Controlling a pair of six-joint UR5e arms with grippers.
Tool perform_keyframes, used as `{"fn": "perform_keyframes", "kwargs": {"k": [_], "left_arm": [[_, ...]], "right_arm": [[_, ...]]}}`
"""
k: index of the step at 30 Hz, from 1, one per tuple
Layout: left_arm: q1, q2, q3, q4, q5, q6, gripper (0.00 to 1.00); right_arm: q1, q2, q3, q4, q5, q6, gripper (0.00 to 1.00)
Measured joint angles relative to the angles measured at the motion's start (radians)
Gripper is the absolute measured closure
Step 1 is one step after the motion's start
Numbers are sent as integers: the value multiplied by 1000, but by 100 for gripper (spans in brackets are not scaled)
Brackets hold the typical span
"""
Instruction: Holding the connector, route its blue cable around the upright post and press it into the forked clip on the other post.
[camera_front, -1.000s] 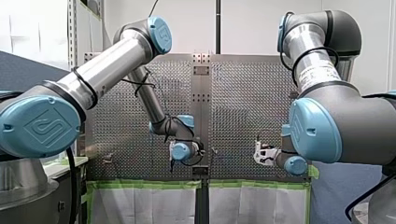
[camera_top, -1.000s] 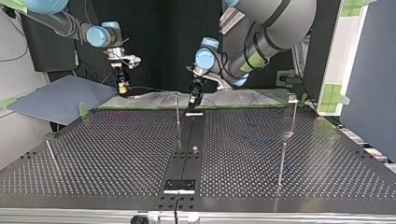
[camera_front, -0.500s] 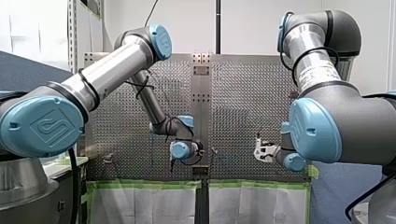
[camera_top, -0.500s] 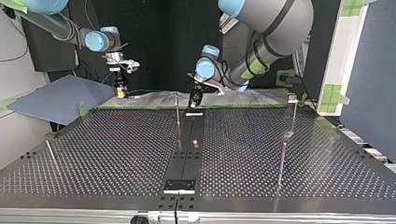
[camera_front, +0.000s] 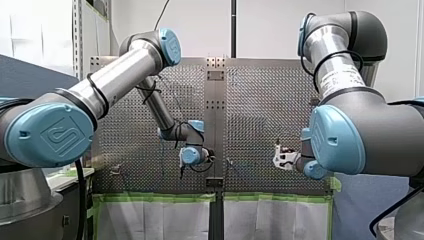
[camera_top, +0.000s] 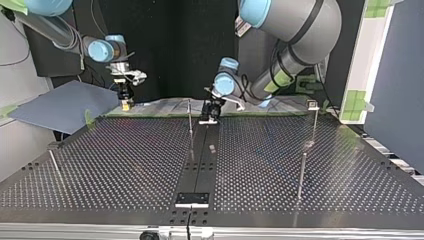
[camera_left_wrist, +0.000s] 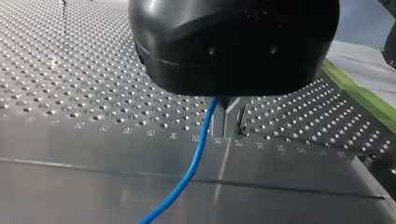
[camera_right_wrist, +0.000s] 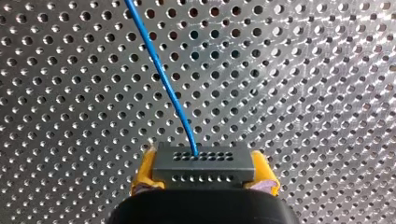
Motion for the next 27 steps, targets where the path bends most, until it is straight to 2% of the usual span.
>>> {"fn": "perform_keyframes", "kwargs": {"k": [14,19,20,21,22,23,24,25,26,27], "left_arm": [[12,0,4,-16,19,2,100],[13,0,4,-30,20,22,100],[13,0,4,-34,21,30,89],[13,1,4,-37,22,37,71],[13,1,4,-41,22,43,71],[12,1,4,-47,23,52,43],[12,1,4,-52,23,59,26],[12,1,3,-58,23,66,26],[11,1,3,-67,22,75,11],[11,1,3,-74,20,83,0]], "right_arm": [[0,0,-27,22,-2,0,100],[3,0,-28,24,-3,0,100],[3,0,-28,24,-3,0,100],[4,0,-28,24,-4,0,100],[4,0,-28,24,-4,0,100],[5,0,-28,24,-4,1,100],[5,0,-28,24,-4,1,100],[5,0,-28,24,-4,1,100],[5,0,-28,24,-4,1,100],[5,0,-28,24,-4,1,100]]}}
